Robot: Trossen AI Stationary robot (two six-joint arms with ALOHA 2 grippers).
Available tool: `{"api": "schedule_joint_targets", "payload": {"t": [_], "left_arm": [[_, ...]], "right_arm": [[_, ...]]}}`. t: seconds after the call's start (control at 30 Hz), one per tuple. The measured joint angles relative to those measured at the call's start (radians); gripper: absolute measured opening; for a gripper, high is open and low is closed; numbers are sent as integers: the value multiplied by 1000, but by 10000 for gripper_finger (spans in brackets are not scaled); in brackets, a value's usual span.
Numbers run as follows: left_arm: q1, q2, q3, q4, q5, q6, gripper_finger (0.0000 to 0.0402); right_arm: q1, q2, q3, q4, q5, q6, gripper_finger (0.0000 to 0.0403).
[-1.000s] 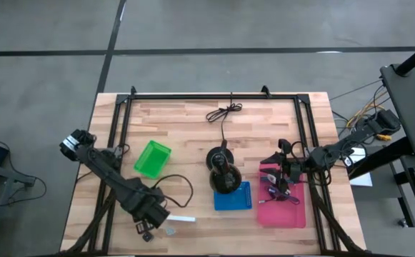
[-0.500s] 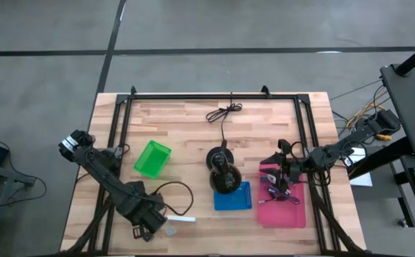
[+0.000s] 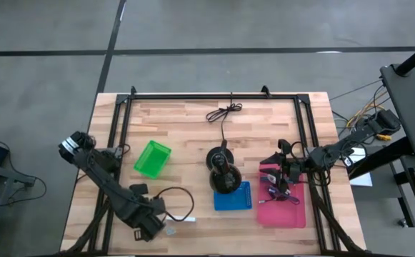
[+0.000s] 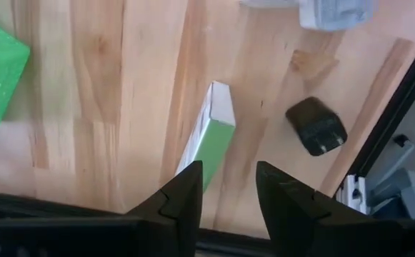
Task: Pick and place items into bin
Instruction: Put the left card reader box into the green bin
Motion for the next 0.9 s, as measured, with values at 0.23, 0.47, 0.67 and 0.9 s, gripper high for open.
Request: {"api": "schedule_joint_targets", "payload": {"t": [0.23,0.47,0.67,0.9], "left_arm": [[-35,21,-1,0,-26,0,115],[-61,22,-15,1,-38,-1,115],[-62,22,-55,6,-53,-1,115],[-63,22,-75,22,-50,-1,115]], "right_arm": [[0,0,0,-3,0,3,111],[0,0,0,-20,0,1,111],[0,0,0,-20,0,1,111],[0,0,0,-20,0,1,111]]}}
